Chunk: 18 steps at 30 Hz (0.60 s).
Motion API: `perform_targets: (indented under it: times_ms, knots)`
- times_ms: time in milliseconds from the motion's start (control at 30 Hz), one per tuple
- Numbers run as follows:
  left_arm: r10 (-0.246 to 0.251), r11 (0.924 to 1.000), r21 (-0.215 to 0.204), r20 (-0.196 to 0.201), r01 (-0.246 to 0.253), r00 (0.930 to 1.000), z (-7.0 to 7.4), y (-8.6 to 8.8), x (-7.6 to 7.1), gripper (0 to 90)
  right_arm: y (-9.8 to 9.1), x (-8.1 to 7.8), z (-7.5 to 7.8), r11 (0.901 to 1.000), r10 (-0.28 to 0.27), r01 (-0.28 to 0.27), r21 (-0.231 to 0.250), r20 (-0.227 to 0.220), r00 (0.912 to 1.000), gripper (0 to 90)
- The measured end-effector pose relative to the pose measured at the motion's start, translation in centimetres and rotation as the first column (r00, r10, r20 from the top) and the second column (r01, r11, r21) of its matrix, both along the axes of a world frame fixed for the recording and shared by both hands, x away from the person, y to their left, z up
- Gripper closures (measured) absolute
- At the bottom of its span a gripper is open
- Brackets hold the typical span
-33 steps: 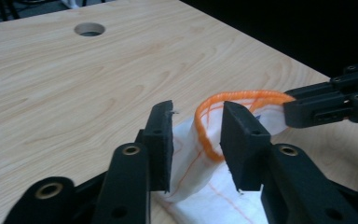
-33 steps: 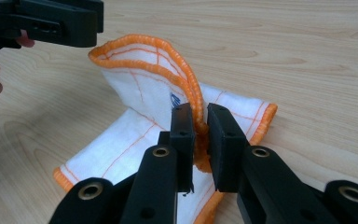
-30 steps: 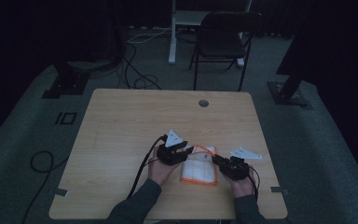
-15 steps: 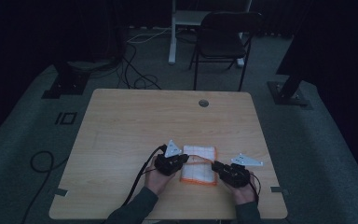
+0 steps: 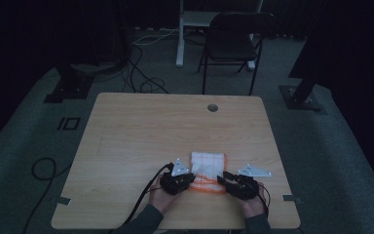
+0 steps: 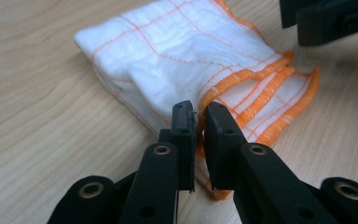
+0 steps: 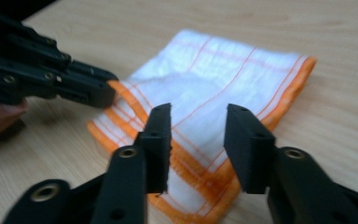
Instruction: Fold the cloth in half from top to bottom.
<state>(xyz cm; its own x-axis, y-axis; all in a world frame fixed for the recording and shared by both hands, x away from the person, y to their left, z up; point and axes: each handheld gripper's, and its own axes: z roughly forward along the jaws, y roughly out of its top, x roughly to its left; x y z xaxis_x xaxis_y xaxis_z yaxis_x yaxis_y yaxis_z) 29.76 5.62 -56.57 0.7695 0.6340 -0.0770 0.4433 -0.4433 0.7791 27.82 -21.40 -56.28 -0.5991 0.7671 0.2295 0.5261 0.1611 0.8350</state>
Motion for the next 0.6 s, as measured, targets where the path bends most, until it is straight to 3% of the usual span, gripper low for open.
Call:
perform_targets:
  times_ms: [267,433,533,600]
  knots:
    - [-0.005,0.9999,0.016,0.008,0.005,1.0000,-0.2,0.0,-0.3,83.3,0.7,0.0,-1.0,0.9982,-0.007,0.006,-0.059,-0.025,0.9997,56.9]
    - [-0.003,0.9999,0.016,0.009,0.003,1.0000,-0.3,-0.1,-0.3,83.4,1.1,-0.1,-1.6,0.9933,-0.004,0.001,-0.116,-0.025,0.9997,47.9]
    - [-0.004,0.9998,0.017,0.011,0.004,0.9999,-0.2,-0.3,-0.3,83.7,1.1,0.1,-1.8,0.9903,-0.011,0.006,-0.139,-0.036,0.9993,50.7]
    - [-0.007,0.9998,0.018,0.014,0.007,0.9999,-0.1,-0.4,-0.2,84.1,1.1,0.2,-1.9,0.9896,-0.018,0.012,-0.143,-0.040,0.9990,59.4]
